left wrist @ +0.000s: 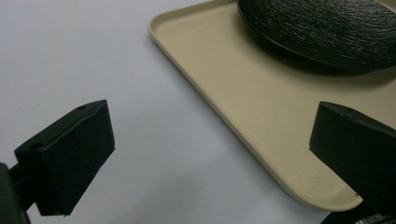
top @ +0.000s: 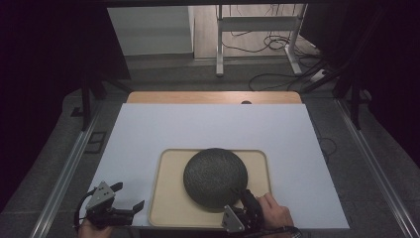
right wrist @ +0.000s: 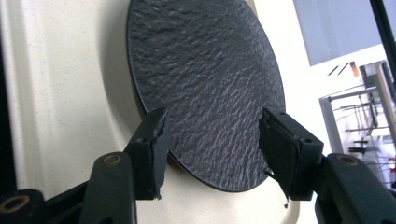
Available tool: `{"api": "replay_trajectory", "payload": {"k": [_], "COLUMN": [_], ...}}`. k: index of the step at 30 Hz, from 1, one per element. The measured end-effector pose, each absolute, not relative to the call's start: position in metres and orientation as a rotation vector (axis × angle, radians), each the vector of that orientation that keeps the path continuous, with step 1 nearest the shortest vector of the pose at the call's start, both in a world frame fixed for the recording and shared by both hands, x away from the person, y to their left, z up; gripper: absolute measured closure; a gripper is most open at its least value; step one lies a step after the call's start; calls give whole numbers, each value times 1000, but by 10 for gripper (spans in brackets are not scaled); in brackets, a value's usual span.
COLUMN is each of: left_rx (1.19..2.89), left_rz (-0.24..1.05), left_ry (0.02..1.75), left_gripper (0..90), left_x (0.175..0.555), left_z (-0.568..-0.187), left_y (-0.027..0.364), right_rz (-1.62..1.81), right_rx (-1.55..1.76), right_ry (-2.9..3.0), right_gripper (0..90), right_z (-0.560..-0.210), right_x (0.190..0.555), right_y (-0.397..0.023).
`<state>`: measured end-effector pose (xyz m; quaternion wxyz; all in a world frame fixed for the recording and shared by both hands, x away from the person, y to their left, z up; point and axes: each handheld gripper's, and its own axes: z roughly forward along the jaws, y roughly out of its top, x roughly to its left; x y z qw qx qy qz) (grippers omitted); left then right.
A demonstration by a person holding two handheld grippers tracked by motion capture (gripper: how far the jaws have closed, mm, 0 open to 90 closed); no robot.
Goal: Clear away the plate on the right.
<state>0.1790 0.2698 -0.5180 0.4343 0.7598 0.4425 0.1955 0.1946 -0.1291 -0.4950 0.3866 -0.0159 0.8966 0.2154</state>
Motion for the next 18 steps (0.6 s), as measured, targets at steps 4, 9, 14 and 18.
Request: {"api": "replay_trajectory", "payload": {"k": [4,9,14,18], "left_rx": [1897,1902,1900,1898], "left_rz": [486,485,488,489], "left_ry": [1103,1104,1106,1107], "left_gripper": [0,0,0,0], "left_x": [179,179,179,179], "left_z": [-518,-519,-518,-518], "left_y": [270,269,270,270], "right_rz": [556,576,612,655], "right_rx": [1,37,106,166], "right_ry": [2288,2295,2310,2319], "right_gripper": [400,363,346,332], "right_z": [-495,-494,-494,-490], "right_x": [199,203,208,212], "right_y": [-132,-135,-139,-144]}}
